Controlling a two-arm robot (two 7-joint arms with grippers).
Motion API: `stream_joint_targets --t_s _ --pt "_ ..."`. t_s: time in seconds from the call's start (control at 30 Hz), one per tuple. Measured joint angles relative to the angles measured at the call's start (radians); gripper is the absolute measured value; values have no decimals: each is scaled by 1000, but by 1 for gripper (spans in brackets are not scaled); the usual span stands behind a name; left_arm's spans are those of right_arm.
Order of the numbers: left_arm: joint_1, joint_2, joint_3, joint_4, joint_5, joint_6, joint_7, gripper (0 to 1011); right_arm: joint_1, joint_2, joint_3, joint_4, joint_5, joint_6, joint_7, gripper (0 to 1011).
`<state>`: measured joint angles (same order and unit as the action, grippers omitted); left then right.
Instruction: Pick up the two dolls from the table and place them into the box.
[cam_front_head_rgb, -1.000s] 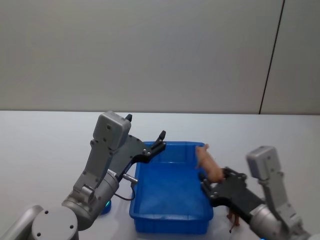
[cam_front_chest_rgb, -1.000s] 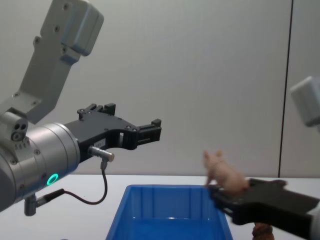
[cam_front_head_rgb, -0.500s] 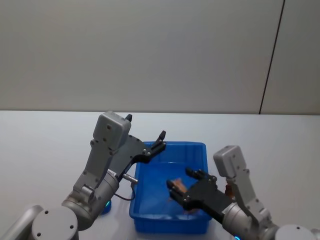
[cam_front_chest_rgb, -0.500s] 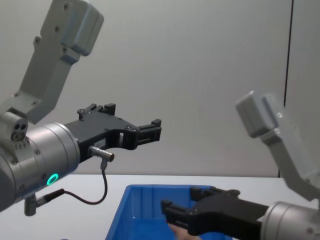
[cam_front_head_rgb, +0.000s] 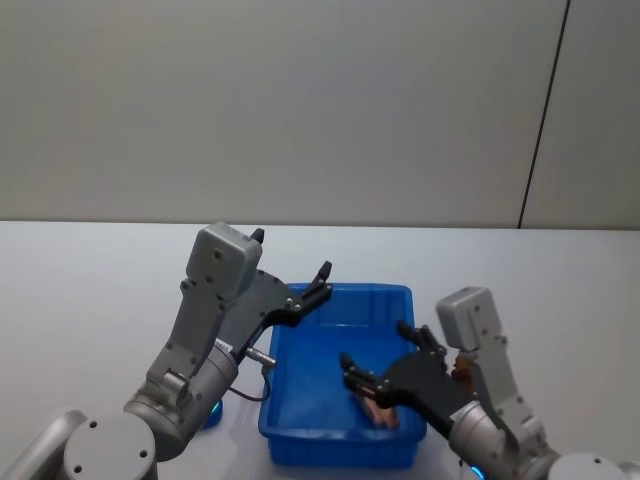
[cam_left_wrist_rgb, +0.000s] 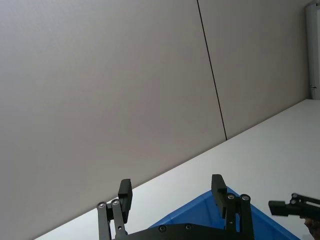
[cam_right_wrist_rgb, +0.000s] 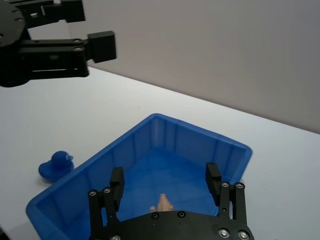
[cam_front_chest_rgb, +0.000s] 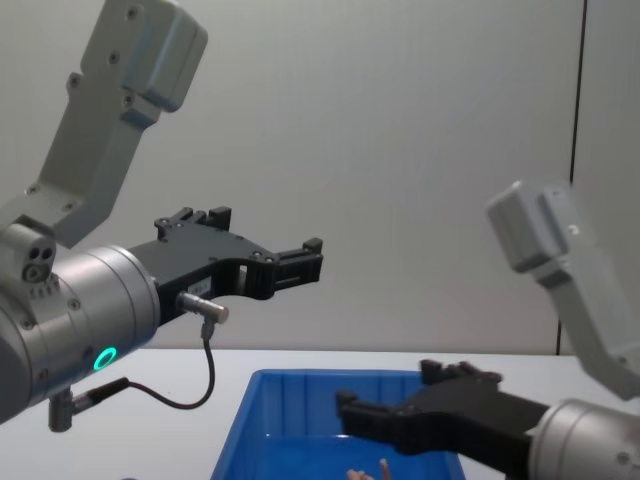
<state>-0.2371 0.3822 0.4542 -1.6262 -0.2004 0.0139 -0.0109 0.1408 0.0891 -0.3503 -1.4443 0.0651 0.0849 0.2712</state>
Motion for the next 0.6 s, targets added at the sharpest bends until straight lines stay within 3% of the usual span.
stream_joint_targets --t_s 0.3,0.6 --pt "0 0 0 0 0 0 0 1001 -51 33 22 -69 10 -30 -118 1001" --pt "0 0 0 0 0 0 0 1001 -97 63 42 -128 11 -18 -222 1001"
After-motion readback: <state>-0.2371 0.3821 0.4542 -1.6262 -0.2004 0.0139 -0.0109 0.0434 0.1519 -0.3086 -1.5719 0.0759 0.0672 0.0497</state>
